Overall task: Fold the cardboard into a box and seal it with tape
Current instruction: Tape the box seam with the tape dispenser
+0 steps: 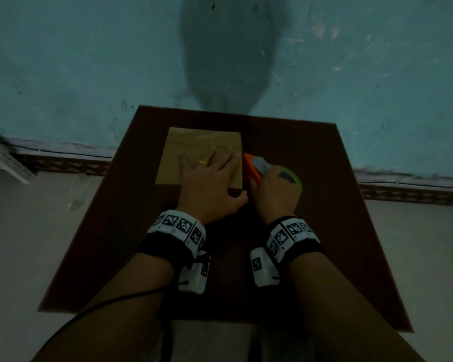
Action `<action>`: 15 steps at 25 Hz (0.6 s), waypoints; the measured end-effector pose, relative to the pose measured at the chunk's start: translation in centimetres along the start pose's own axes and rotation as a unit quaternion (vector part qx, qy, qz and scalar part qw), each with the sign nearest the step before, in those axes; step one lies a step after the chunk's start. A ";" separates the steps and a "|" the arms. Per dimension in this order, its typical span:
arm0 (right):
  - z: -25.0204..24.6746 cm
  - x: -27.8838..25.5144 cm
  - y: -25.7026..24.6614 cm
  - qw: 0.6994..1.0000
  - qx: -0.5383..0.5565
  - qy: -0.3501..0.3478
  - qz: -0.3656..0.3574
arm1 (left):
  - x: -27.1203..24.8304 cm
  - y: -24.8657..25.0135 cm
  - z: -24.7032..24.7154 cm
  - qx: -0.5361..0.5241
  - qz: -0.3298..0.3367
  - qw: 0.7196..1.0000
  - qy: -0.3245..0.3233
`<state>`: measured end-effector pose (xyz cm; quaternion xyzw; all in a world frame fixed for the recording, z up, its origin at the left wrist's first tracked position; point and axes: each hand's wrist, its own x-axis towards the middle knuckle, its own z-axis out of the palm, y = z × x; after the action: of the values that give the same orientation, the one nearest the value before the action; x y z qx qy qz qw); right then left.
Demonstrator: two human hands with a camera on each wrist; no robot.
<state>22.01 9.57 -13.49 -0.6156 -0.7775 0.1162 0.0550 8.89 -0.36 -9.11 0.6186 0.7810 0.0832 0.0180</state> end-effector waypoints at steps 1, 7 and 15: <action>-0.2 0.0 0.7 1.000 0.005 0.015 0.013 | -0.2 -0.3 -0.2 -0.013 0.005 1.000 0.000; -2.5 0.6 7.4 0.982 0.104 0.088 0.128 | -0.4 -2.7 -2.6 -0.285 -0.111 0.949 0.080; -4.8 -0.9 4.7 0.990 -0.029 0.130 0.043 | -1.2 -9.4 -3.4 -0.337 -0.388 0.855 0.070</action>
<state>27.69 10.26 -10.00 -0.6595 -0.7398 0.0152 0.1326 -0.31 -3.98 -7.27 0.2145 0.8809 0.3709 0.2010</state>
